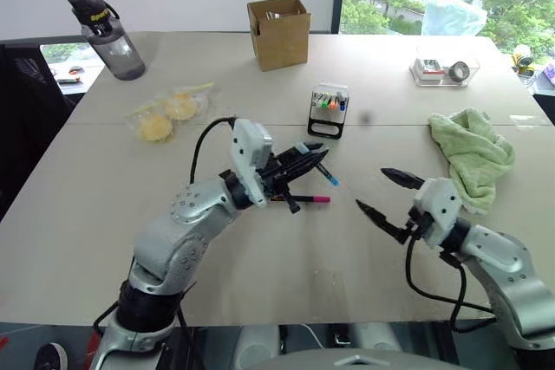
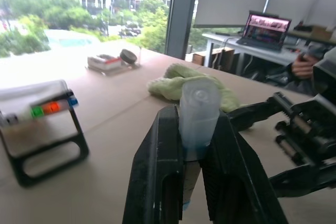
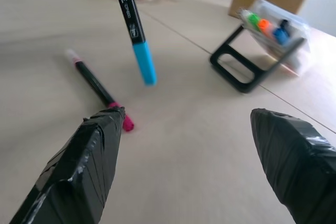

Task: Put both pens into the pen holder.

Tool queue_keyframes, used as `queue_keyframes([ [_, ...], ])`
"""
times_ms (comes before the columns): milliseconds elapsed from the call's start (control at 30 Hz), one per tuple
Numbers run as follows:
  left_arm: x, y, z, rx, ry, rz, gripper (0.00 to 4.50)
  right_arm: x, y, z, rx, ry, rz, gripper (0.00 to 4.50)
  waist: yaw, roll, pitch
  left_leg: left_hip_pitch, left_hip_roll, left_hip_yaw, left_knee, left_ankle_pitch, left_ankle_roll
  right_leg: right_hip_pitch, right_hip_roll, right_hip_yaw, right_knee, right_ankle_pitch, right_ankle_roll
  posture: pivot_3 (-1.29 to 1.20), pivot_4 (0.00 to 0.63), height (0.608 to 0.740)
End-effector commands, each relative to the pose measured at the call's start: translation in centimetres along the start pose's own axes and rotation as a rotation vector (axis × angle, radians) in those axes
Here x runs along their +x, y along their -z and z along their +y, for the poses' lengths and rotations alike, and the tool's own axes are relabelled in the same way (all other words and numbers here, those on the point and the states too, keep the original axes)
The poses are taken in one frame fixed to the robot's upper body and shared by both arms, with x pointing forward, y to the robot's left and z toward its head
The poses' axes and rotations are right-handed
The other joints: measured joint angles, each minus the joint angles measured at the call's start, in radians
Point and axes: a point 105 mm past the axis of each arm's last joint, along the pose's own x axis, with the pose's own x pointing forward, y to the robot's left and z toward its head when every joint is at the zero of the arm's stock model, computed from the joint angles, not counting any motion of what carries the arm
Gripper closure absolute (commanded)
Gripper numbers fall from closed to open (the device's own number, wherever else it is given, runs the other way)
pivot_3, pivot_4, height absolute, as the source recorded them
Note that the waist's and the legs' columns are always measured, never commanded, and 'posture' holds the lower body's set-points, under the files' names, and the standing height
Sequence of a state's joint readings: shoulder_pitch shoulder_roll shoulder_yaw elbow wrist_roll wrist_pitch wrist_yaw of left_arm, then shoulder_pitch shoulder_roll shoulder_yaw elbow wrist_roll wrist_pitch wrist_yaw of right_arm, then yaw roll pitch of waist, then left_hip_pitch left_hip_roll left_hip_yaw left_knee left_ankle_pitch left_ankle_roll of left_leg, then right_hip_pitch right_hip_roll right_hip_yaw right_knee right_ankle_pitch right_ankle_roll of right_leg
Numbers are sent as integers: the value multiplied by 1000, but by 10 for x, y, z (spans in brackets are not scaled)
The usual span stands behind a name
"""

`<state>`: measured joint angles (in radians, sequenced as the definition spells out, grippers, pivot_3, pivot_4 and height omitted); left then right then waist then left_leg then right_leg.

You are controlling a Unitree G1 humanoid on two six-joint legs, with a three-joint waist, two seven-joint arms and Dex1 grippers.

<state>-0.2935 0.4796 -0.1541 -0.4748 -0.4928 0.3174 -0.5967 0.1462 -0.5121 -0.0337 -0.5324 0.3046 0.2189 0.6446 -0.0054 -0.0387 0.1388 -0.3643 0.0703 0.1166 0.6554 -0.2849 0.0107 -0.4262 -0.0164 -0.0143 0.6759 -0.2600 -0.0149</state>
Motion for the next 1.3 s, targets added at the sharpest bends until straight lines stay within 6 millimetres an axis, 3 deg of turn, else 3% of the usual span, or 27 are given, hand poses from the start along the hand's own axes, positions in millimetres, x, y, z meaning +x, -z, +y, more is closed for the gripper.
queue_keyframes([
  [33,4,-20,9,444,-20,-69,4500,-17,-11,-7,64,47,-40,288,0,0,0,0,0,0,0,0,0,0,0,0,0,0,0,0,150,736],
  [133,6,-28,7,767,8,-135,4500,-25,-14,-16,114,131,-54,288,-1,0,0,1,1,0,0,-1,2,0,0,0,1,0,0,0,150,736],
  [233,8,-24,7,898,32,-164,4500,-27,-23,-16,124,158,-84,288,-2,1,0,1,2,0,0,-2,3,0,0,0,2,0,0,0,150,736],
  [367,13,-10,23,971,14,-154,4500,-26,-42,-10,122,171,-145,288,-1,1,0,1,2,0,0,-2,3,0,0,0,2,0,1,0,150,736],
  [567,25,14,45,994,25,-122,4500,-22,-53,-3,105,189,-154,288,-1,0,0,0,2,0,0,-1,2,0,0,-1,1,-1,4,0,150,736],
  [767,41,12,59,984,-4,-173,4500,-22,-54,1,102,200,-132,288,0,-1,1,-1,1,0,0,-1,1,0,0,-3,1,-1,4,0,150,736],
  [1033,48,27,64,863,-9,-161,4500,-24,-62,-1,73,217,-133,288,-6,-1,1,0,1,0,0,0,0,0,0,-3,1,-1,5,0,150,736],
  [1300,59,18,80,840,-80,-182,4500,-22,-66,-1,65,223,-138,288,-6,-2,1,-1,0,-1,0,0,0,0,1,-4,2,-1,5,0,150,736],
])
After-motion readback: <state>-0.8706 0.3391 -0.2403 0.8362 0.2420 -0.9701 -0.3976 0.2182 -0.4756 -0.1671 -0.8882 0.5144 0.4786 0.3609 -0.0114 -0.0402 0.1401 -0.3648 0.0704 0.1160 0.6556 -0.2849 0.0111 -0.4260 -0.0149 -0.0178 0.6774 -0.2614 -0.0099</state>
